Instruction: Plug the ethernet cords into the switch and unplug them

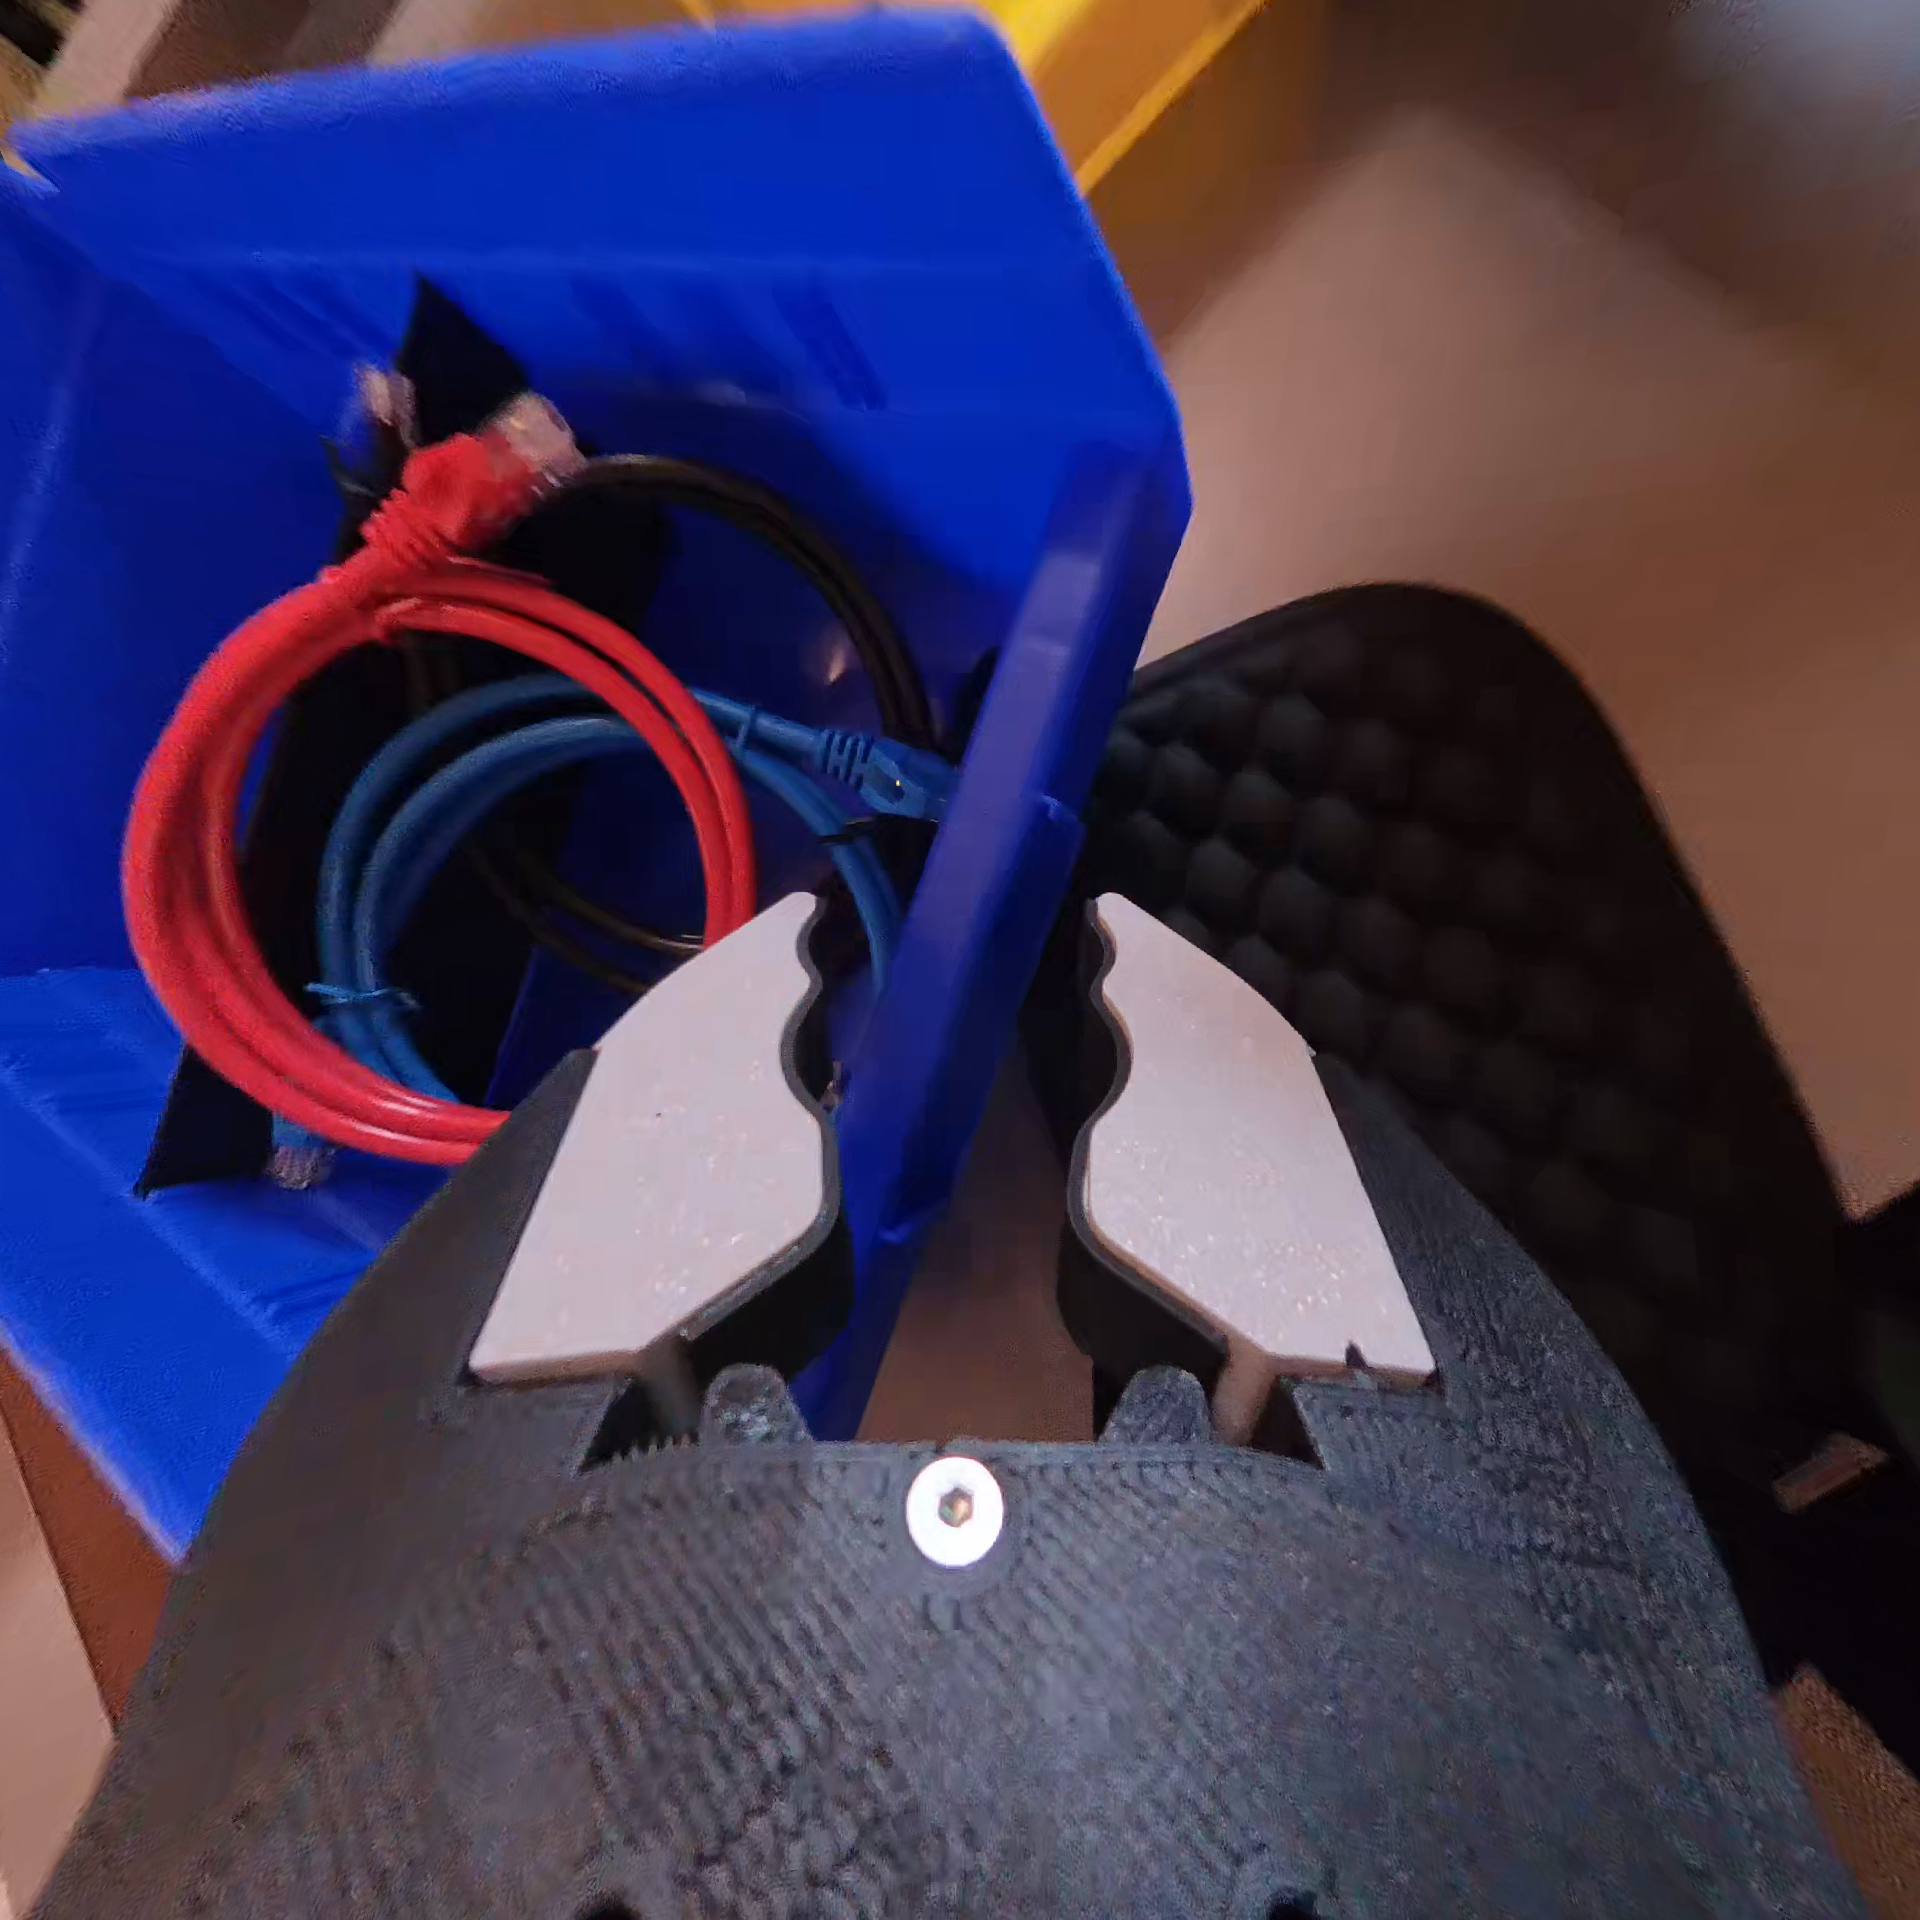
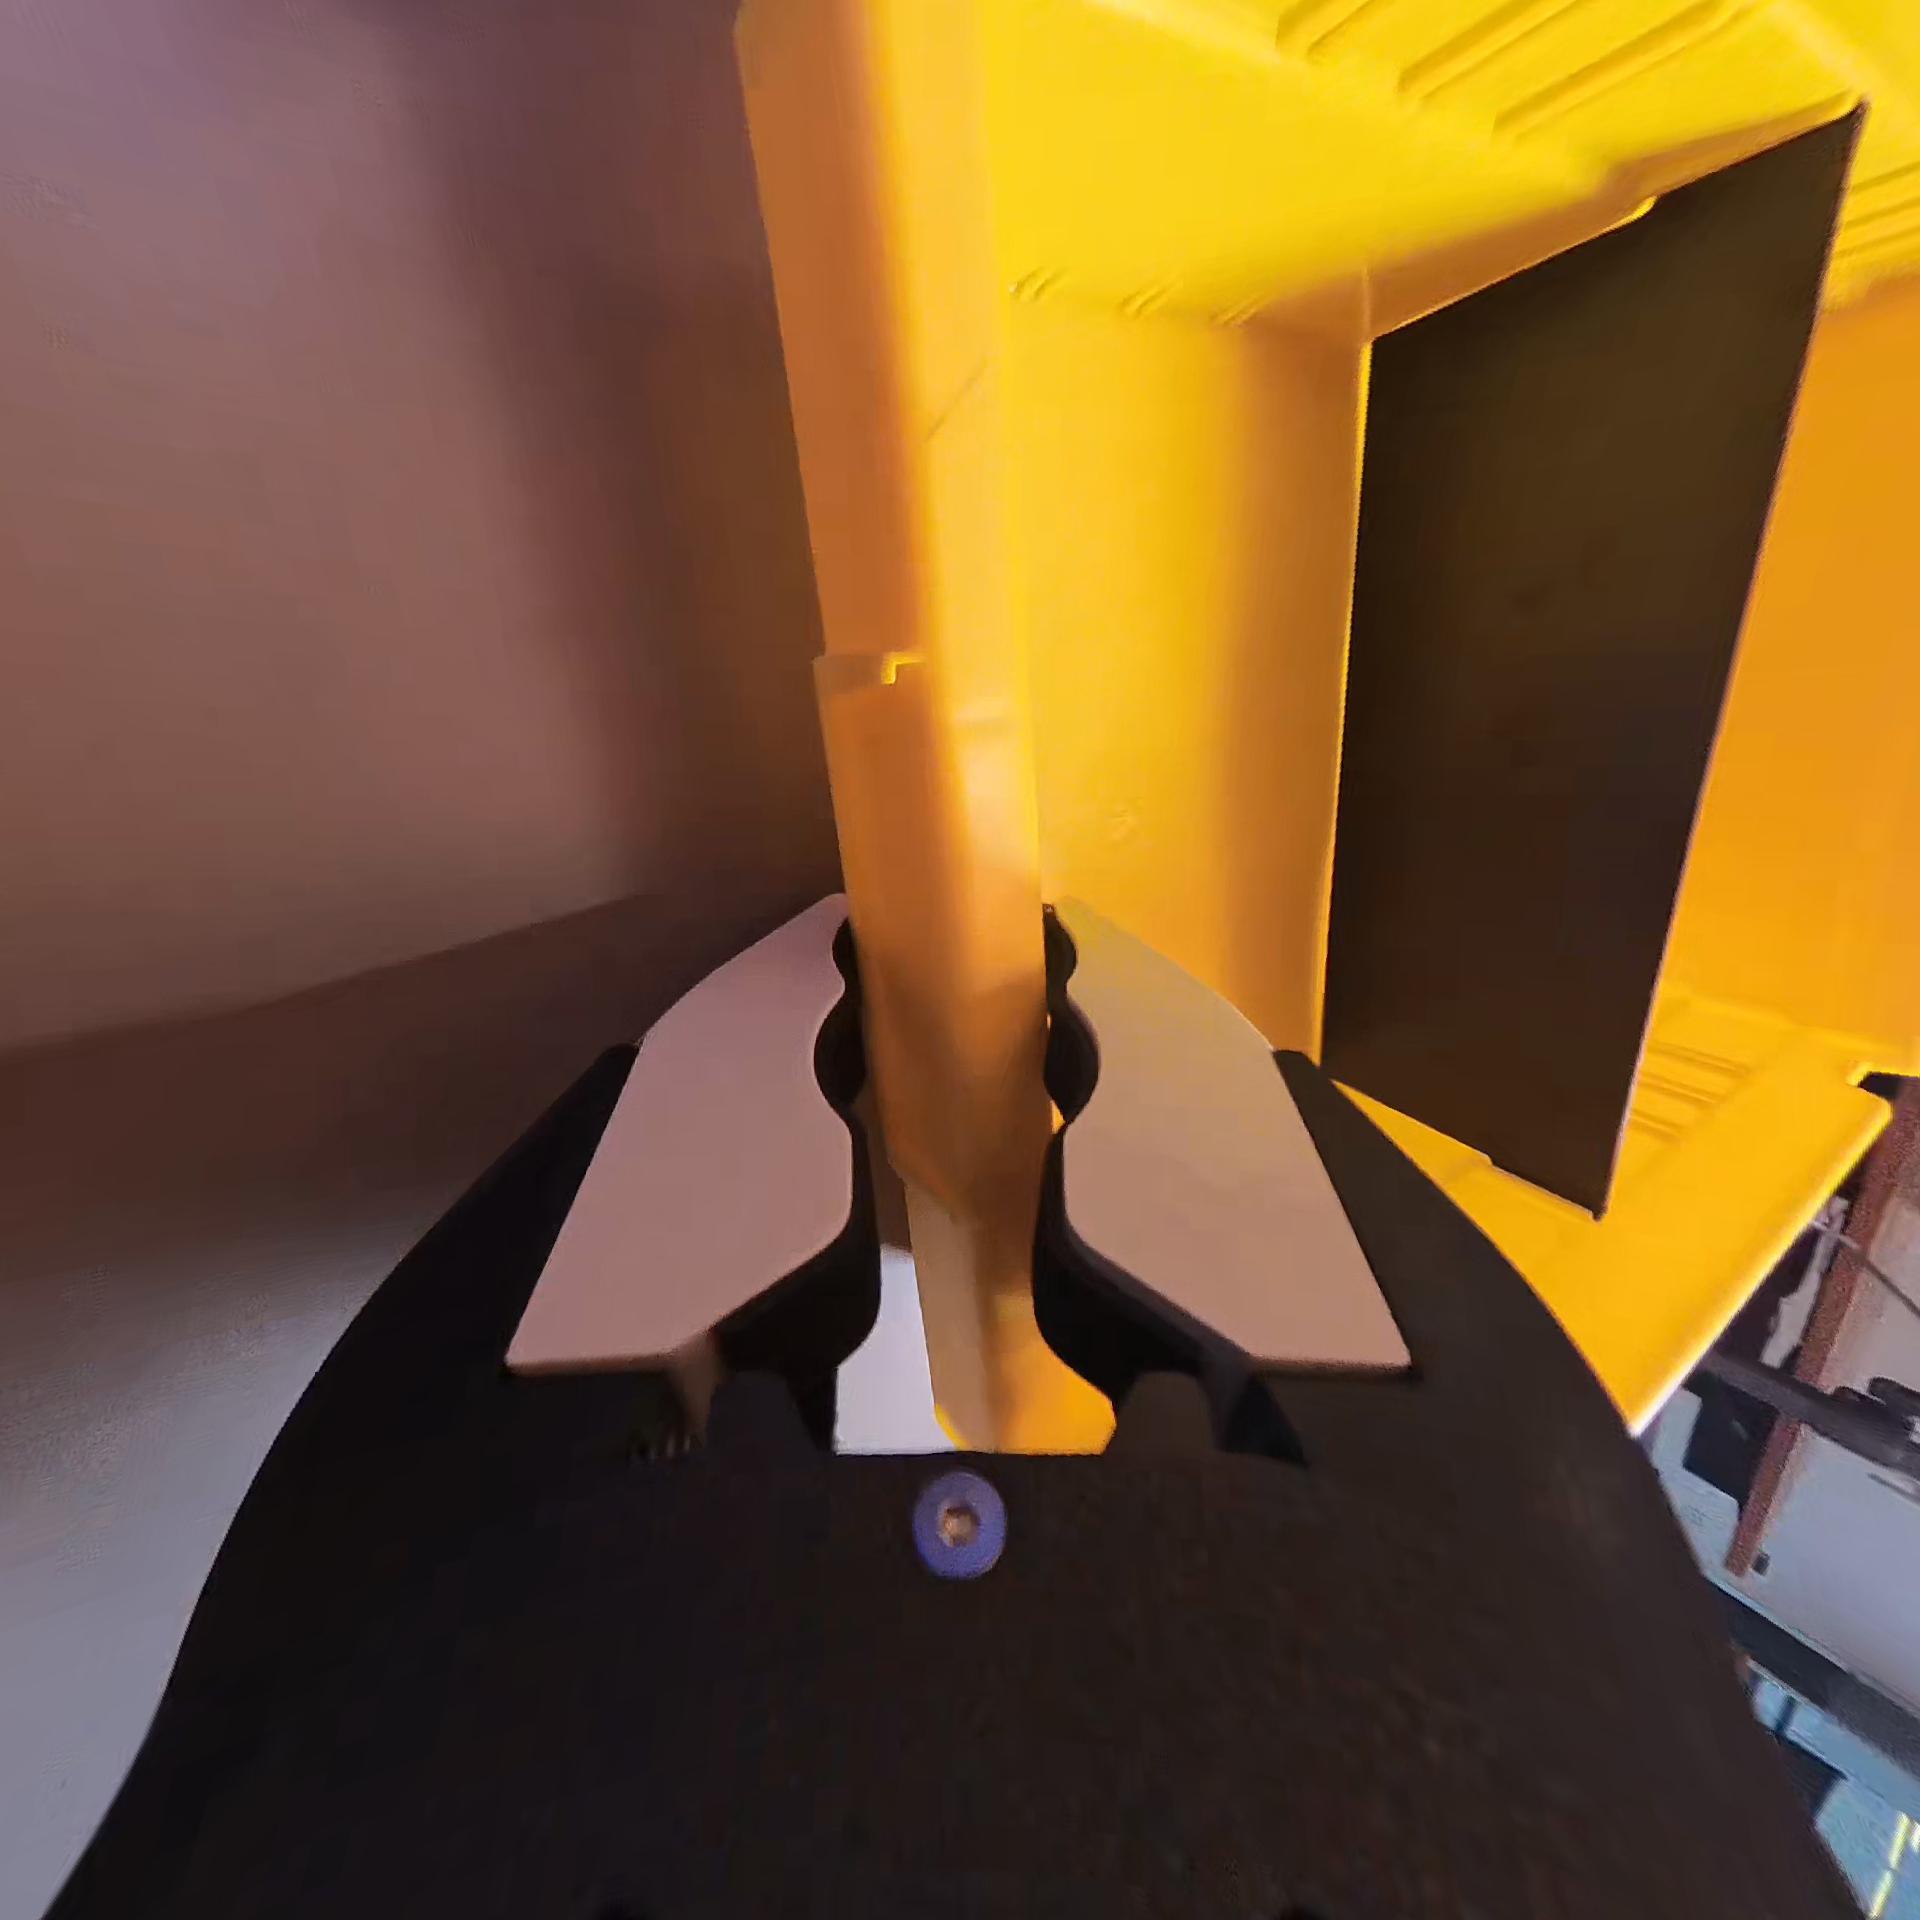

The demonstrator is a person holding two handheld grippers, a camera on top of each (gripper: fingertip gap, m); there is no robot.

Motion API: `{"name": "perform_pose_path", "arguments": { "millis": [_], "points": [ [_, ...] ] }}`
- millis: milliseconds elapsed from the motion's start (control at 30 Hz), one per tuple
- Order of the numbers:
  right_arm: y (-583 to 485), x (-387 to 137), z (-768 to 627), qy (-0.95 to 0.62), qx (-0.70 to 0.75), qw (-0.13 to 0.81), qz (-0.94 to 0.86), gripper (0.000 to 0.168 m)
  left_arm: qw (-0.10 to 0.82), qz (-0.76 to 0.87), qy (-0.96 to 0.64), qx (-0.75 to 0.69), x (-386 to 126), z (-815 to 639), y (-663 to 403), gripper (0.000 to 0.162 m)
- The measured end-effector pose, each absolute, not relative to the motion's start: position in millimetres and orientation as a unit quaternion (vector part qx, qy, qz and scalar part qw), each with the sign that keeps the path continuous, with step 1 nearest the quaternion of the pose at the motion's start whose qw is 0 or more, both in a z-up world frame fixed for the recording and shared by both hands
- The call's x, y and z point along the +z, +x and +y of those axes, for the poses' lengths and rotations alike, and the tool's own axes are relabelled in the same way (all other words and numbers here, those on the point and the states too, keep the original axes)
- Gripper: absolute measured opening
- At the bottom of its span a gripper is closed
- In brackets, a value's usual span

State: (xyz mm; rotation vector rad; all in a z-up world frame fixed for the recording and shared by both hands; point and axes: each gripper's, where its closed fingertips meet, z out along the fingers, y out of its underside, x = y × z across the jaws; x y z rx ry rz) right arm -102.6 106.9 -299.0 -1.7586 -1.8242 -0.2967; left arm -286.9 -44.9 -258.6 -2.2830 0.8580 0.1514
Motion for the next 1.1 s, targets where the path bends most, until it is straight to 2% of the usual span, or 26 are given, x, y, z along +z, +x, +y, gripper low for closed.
{"name": "perform_pose_path", "arguments": {
  "millis": [33, 133, 367, 667, 967, 1100],
  "points": [
    [-93.4, -297.8, 101.1, -0.658, -0.110, 0.288, -0.687, 0.031, 0.330, 0.334, -0.880, 0.069, -266.6, -41.3, -289.8, 0.046],
    [-55.2, -296.7, 79.7, -0.657, -0.105, 0.283, -0.691, 0.031, 0.307, 0.343, -0.886, 0.062, -283.6, -37.2, -293.1, 0.047],
    [55.6, -293.3, 53.2, -0.684, -0.122, 0.295, -0.656, 0.031, 0.331, 0.364, -0.870, 0.041, -284.8, -29.0, -291.9, 0.041],
    [180.1, -290.8, 119.9, -0.722, -0.190, 0.308, -0.589, 0.030, 0.321, 0.382, -0.865, 0.056, -291.4, 30.7, -313.0, 0.035],
    [212.4, -295.5, 203.3, -0.737, -0.196, 0.334, -0.553, 0.032, 0.328, 0.388, -0.859, 0.065, -300.0, 114.1, -317.9, 0.035],
    [198.7, -276.5, 215.6, -0.745, -0.158, 0.401, -0.509, 0.043, 0.345, 0.360, -0.864, 0.075, -299.1, 138.4, -330.2, 0.039]
  ]
}}
